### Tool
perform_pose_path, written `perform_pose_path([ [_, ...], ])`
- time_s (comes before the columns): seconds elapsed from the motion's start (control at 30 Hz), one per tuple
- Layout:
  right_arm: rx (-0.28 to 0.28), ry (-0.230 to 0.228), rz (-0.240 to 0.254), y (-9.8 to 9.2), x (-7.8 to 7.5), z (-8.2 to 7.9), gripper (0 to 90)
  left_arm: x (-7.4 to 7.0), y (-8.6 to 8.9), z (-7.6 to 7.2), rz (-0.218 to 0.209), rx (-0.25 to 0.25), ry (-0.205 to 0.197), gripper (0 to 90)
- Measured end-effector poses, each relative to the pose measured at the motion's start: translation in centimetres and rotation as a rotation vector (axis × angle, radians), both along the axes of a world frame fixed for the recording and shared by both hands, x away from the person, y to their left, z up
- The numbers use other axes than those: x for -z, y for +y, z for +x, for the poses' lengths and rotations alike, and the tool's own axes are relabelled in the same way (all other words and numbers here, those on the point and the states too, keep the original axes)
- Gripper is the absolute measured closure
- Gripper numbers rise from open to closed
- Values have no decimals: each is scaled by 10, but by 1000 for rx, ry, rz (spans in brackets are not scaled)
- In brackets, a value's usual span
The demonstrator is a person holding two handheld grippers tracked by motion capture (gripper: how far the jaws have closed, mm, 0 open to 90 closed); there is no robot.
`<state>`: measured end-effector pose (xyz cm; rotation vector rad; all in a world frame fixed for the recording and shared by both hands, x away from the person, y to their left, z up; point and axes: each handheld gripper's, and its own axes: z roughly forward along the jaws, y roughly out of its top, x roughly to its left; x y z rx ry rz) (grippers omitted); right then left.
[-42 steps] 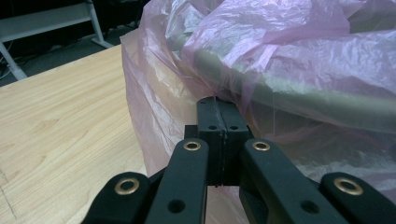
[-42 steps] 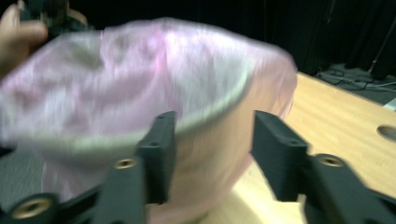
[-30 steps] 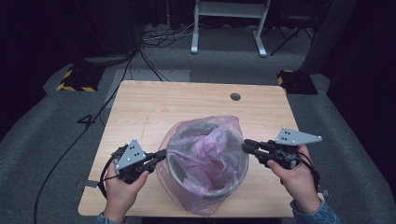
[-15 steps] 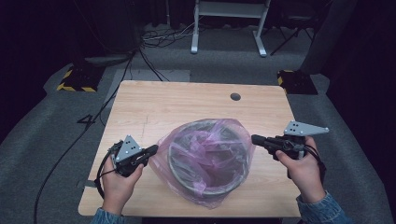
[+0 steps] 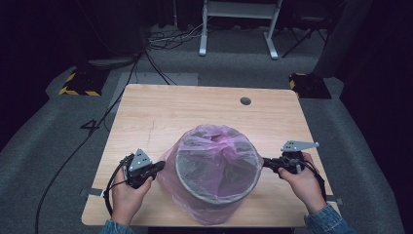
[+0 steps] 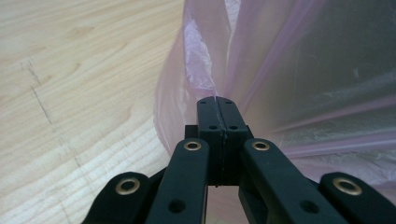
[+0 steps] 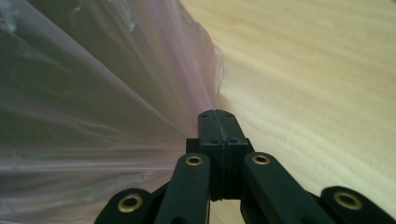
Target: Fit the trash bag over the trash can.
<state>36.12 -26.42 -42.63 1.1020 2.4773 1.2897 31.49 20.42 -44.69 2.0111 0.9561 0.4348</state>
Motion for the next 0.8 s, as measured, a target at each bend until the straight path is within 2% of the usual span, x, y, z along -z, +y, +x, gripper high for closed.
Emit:
perform_pose_path([
  [0.1,-1,39,-25,-3,13,-2,900,2,0,-1,23,3,3,900],
  [0.27,-6,71,-60,-8,27,-9,900,10,1,-6,42,3,19,900],
  [0.37,-8,72,-76,-14,29,-15,900,15,7,-10,26,-8,23,899],
  [0.4,-4,70,-76,-17,29,-17,900,17,10,-12,2,-14,31,897],
  [0.47,3,55,-73,-24,25,-21,900,16,15,-16,-26,-32,33,838],
  [0.5,2,30,-71,-27,21,-24,793,14,16,-18,-26,-31,7,728],
  [0.53,8,-13,-68,-30,17,-26,630,11,16,-22,-25,-10,-46,584],
  [0.6,11,-104,-58,-34,5,-31,445,2,15,-30,-64,58,-114,452],
  [0.63,11,-136,-38,-36,-1,-34,382,-3,14,-35,-87,83,-133,396],
  [0.7,-9,-191,-9,-37,-13,-40,323,-14,11,-42,-111,115,-175,321],
  [0.8,-82,-231,31,-29,-29,-51,252,-27,6,-47,-165,172,-203,279],
])
